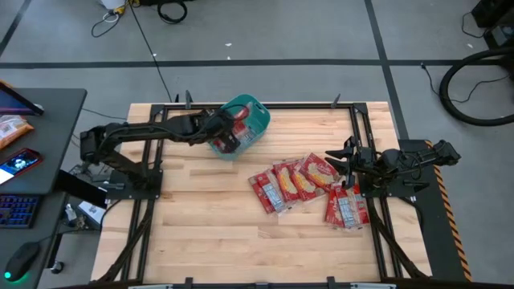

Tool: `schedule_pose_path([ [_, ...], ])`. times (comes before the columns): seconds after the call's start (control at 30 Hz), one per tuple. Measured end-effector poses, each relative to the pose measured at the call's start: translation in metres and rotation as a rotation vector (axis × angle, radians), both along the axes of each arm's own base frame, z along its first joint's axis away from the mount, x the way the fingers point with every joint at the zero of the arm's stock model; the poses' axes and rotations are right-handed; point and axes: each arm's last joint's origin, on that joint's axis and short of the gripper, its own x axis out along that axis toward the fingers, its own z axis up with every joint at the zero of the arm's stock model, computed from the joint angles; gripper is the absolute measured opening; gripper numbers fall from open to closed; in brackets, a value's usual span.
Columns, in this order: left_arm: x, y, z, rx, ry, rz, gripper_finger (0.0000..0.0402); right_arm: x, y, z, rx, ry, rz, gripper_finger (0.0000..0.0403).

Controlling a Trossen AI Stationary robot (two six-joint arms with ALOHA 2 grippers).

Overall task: Sort popcorn bags into baskets
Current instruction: Put the red popcorn bag into the green bin

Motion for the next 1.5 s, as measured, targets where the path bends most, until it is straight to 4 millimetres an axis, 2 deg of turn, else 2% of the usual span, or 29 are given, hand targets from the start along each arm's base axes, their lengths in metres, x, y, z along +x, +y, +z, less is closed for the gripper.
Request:
schedule_pose_path([
  [0.17, -0.002, 0.008, -0.013, -0.015, 0.094, 0.05, 0.0022, 0.0, 0.0, 0.0, 0.0, 0.0, 0.0, 0.0113],
  [0.27, -0.001, 0.012, -0.023, -0.026, 0.137, 0.082, 0.0039, 0.0, 0.0, 0.0, 0.0, 0.0, 0.0, 0.0113],
  [0.47, 0.009, 0.002, -0.034, -0.046, 0.172, 0.001, 0.0119, 0.0, 0.0, 0.0, 0.0, 0.0, 0.0, 0.0114],
  [0.6, 0.013, -0.009, -0.03, -0.019, 0.166, -0.062, 0.0171, 0.0, 0.0, 0.0, 0.0, 0.0, 0.0, 0.0114],
  [0.7, 0.02, -0.02, -0.024, 0.05, 0.147, -0.148, 0.0189, 0.0, 0.0, 0.0, 0.0, 0.0, 0.0, 0.0114],
  [1.0, 0.048, -0.074, -0.024, 0.284, 0.172, -0.505, 0.0182, 0.0, 0.0, 0.001, 0.002, -0.007, 0.0, 0.0114],
  [1.17, 0.061, -0.096, -0.042, 0.314, 0.204, -0.61, 0.0181, 0.0, 0.0, 0.001, 0.002, -0.009, 0.0, 0.0114],
  [1.4, 0.075, -0.117, -0.082, 0.244, 0.266, -0.721, 0.0181, 0.0, 0.0, 0.001, 0.004, -0.014, 0.0, 0.0114],
  [1.5, 0.079, -0.129, -0.088, 0.245, 0.287, -0.768, 0.0181, 0.0, 0.0, 0.001, 0.004, -0.014, 0.0, 0.0114],
])
